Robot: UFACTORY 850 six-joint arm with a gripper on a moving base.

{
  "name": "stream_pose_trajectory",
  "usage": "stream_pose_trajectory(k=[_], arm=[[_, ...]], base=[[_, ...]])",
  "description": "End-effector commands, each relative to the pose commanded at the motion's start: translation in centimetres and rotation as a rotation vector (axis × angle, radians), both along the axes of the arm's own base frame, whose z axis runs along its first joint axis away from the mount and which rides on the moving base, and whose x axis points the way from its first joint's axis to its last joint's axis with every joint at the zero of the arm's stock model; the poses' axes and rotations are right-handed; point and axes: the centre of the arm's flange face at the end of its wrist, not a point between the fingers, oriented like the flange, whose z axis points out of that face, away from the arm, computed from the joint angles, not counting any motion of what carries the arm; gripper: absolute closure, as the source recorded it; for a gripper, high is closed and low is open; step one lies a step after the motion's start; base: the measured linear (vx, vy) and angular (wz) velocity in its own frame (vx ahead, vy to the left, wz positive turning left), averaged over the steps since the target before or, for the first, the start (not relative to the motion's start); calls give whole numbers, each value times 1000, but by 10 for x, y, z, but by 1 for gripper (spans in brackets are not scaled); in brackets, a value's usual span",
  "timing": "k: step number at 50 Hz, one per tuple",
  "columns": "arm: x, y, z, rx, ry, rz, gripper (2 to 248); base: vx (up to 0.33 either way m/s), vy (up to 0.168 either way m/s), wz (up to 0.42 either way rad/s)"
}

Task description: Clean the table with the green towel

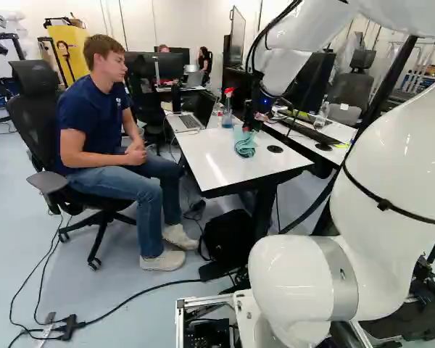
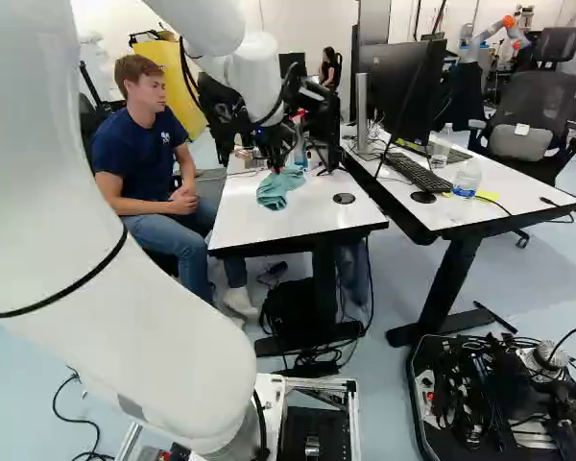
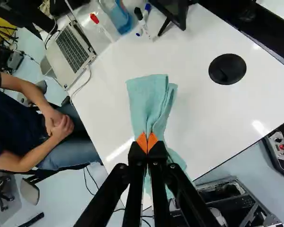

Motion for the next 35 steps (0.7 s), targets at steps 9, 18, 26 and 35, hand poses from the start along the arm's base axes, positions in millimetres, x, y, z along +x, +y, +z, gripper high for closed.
stream_pose_trajectory(k=[9, 18, 26, 35], arm=[[-1, -15, 0, 0, 0, -31, 229], [-1, -30, 0, 0, 0, -63, 229], [1, -44, 0, 0, 0, -90, 229], [6, -60, 1, 0, 0, -119, 229]], base=[[0, 0, 0], [0, 0, 0], [0, 0, 0], [0, 0, 0]])
